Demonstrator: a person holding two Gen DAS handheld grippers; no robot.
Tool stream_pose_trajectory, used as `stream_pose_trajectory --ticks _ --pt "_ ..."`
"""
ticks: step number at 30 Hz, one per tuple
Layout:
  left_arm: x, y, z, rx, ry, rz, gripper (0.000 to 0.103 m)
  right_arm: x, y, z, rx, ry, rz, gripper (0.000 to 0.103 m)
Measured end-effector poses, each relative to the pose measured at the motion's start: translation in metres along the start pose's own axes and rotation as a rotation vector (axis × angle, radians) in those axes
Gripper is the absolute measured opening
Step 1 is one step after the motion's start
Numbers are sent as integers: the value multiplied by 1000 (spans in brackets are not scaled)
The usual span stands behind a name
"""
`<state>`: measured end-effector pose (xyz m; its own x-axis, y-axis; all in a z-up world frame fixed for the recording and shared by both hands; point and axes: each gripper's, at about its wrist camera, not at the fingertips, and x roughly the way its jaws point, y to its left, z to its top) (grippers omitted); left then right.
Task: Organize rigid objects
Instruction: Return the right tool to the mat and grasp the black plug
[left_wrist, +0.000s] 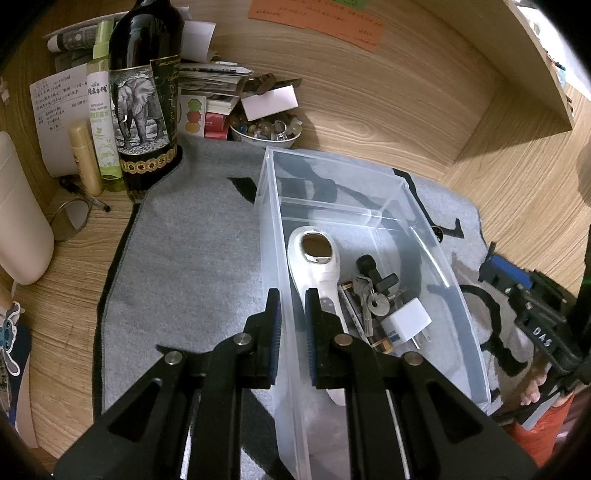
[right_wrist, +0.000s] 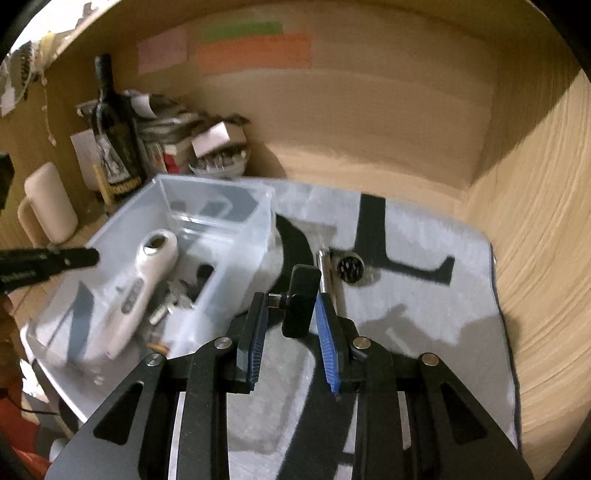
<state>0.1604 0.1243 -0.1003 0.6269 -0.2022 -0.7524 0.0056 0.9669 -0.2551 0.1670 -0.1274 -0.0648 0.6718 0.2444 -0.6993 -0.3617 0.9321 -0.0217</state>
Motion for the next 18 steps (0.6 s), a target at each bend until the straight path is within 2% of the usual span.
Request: stream_pose_trajectory --ticks 10,18 --pt "0 0 0 1 0 1 10 -15 27 22 -46 -84 71 25" --pt "0 0 0 -1 -1 0 10 -2 62 25 -142 -56 132 25"
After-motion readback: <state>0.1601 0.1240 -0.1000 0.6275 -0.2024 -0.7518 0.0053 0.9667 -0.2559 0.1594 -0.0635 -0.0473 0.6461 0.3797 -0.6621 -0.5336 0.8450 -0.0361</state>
